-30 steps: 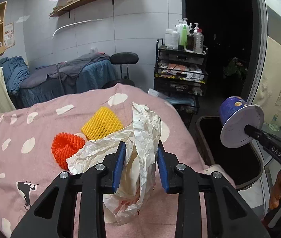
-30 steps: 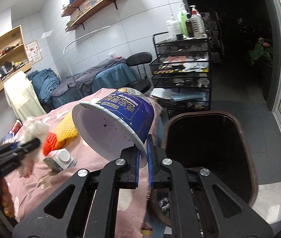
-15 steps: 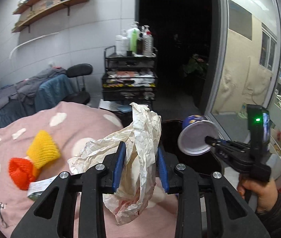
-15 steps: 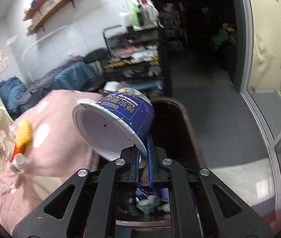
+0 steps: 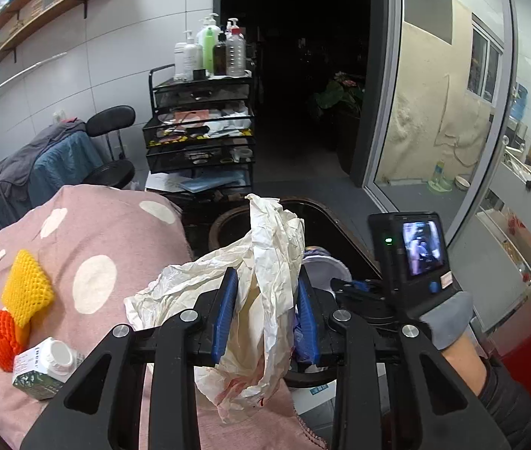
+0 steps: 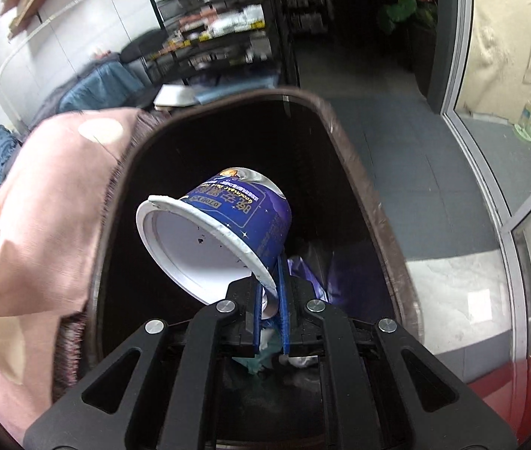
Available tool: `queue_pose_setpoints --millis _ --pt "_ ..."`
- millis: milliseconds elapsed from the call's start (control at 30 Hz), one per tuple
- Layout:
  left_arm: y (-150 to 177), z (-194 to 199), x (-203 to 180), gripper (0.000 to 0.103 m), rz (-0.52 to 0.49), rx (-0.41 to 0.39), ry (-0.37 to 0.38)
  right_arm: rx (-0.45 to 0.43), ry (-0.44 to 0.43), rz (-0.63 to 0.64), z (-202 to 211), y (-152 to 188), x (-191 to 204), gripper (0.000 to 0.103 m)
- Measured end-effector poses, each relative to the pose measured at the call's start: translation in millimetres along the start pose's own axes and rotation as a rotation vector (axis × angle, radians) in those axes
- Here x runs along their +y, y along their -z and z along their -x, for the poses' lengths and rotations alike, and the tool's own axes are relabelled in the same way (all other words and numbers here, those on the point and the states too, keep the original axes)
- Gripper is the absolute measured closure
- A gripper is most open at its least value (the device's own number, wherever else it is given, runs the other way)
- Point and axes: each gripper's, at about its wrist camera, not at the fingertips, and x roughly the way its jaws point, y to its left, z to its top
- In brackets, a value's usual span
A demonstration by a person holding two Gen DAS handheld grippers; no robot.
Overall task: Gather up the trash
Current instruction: 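Carry the blue cup and foil over the bin and open both tools to drop them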
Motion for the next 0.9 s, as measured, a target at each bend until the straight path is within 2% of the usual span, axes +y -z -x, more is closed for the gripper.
queue_pose_setpoints --millis 33,100,133,167,467,667,900 --pt "1 -3 -2 0.071 -0.006 0.005 0.002 0.004 -0.003 -0.001 -2 0 1 0.091" --pt "2 -5 -5 0.071 -0.01 0.013 0.008 0.001 -0.018 0.006 -2 4 3 0.077" --pt "2 -8 -6 0.071 -0.011 0.018 0.015 -0.005 -0.01 0.006 -2 6 2 0.057" --pt "2 -9 -6 0.071 -0.012 0.021 0.019 -0.017 -0.004 0.006 0 7 3 0.046" --pt "-2 -19 -15 0.071 -0.005 0.04 0.067 -0.101 -0.039 -0.059 26 11 -15 0.046" --pt "-7 -36 -27 0.071 -0.016 0.073 0.087 -0.215 0.001 -0.158 60 7 -44 0.044" --pt "-12 -63 -43 0.071 -0.04 0.104 0.082 -0.271 0.043 -0.222 79 1 -70 0.043"
